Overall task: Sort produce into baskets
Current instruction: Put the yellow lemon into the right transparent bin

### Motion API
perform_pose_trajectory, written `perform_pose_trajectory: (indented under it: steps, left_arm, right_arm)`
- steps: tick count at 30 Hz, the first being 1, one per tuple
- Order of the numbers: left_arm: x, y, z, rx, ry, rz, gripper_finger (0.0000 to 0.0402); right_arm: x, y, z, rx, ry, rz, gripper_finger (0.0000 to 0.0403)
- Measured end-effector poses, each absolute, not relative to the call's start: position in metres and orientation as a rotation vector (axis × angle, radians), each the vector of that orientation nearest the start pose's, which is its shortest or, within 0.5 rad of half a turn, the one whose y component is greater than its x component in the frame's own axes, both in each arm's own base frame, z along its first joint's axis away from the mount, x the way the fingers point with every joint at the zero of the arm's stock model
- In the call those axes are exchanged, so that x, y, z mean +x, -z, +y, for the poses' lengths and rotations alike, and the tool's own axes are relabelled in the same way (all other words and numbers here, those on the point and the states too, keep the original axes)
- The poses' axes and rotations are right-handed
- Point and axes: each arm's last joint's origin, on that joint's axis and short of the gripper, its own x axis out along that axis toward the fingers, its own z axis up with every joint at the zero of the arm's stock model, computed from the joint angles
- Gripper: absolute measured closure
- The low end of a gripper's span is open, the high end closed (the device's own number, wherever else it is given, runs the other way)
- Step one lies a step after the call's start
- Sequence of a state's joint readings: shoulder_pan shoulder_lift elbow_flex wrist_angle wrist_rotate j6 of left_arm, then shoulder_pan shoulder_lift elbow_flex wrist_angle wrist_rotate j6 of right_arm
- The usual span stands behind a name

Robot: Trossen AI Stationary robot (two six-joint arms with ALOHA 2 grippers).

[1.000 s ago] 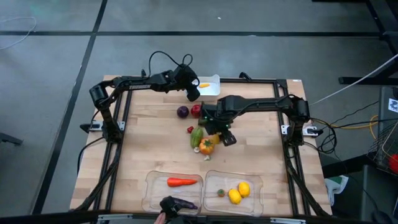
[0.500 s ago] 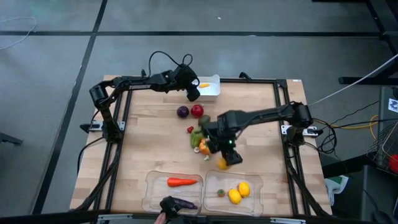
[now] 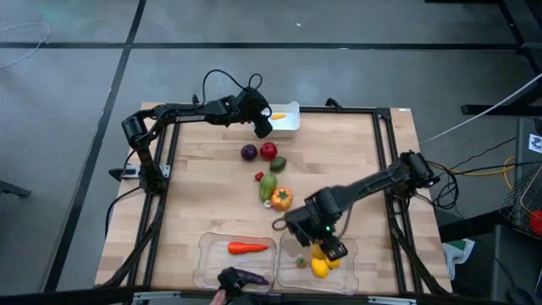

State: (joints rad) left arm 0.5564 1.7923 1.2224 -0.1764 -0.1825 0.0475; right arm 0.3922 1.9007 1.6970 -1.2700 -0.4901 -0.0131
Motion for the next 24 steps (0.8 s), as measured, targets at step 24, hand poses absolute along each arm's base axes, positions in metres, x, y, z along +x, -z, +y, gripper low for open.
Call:
perform_pose_trajectory:
  steps: [24]
  left_arm:
    - [0.326, -0.214, 0.209, -0.099, -0.686, 0.765, 0.0205]
  right_arm:
    - [0.331, -0.252, 0.179, 0.022, -0.64, 1.566, 0.017]
